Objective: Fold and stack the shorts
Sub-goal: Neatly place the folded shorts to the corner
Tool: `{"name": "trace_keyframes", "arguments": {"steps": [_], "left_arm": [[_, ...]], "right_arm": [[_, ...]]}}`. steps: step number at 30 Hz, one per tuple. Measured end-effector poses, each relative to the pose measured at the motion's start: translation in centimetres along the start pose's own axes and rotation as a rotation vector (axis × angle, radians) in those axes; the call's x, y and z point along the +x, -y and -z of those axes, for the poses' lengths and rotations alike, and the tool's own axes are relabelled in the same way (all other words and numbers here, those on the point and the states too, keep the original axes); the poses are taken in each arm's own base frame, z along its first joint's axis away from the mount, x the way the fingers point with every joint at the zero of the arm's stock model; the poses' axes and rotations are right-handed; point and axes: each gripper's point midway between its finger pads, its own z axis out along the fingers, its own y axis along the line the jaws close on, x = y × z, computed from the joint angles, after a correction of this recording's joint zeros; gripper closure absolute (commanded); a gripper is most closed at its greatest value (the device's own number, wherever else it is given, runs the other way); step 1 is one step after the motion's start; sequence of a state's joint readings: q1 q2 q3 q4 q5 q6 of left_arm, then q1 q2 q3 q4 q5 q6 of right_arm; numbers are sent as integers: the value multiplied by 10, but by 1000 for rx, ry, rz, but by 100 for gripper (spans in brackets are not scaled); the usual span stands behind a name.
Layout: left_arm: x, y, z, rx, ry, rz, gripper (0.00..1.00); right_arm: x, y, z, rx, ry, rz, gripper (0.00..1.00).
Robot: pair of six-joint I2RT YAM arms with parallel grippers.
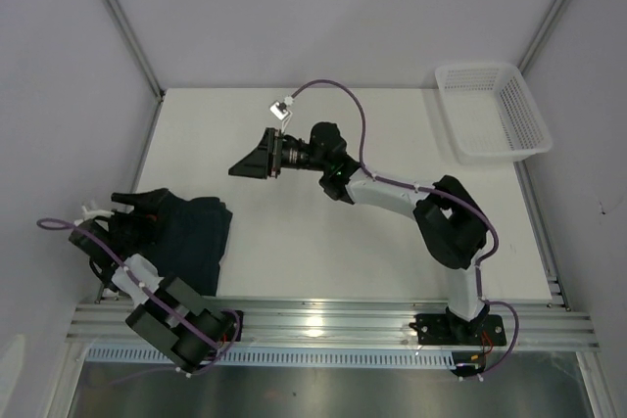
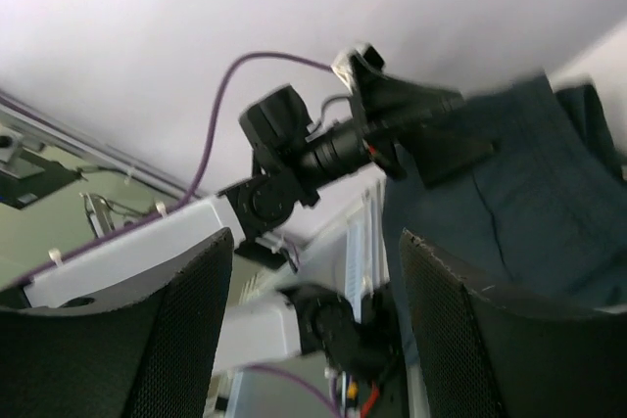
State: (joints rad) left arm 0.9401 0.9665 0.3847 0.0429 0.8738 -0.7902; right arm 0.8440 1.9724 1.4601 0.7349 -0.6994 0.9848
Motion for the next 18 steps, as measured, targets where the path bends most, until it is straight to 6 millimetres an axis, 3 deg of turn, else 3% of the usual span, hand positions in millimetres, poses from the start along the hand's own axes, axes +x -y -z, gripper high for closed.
{"name": "trace_keyframes", "arguments": {"steps": [4,10,15,18], "left_arm": [[3,-23,1,38,49,96,1],[10,-40,-8,47,15,191,1],[3,-28,-4,69,31,133,1],[-19,4,7,74,94,1,1]], "right_arm": [[33,25,11,52,-54,-65,29],[50,42,22,89,-74,-102,28],[50,49,27,109,-81,-82,24],[48,49,32,139,-93,-54,19]]}}
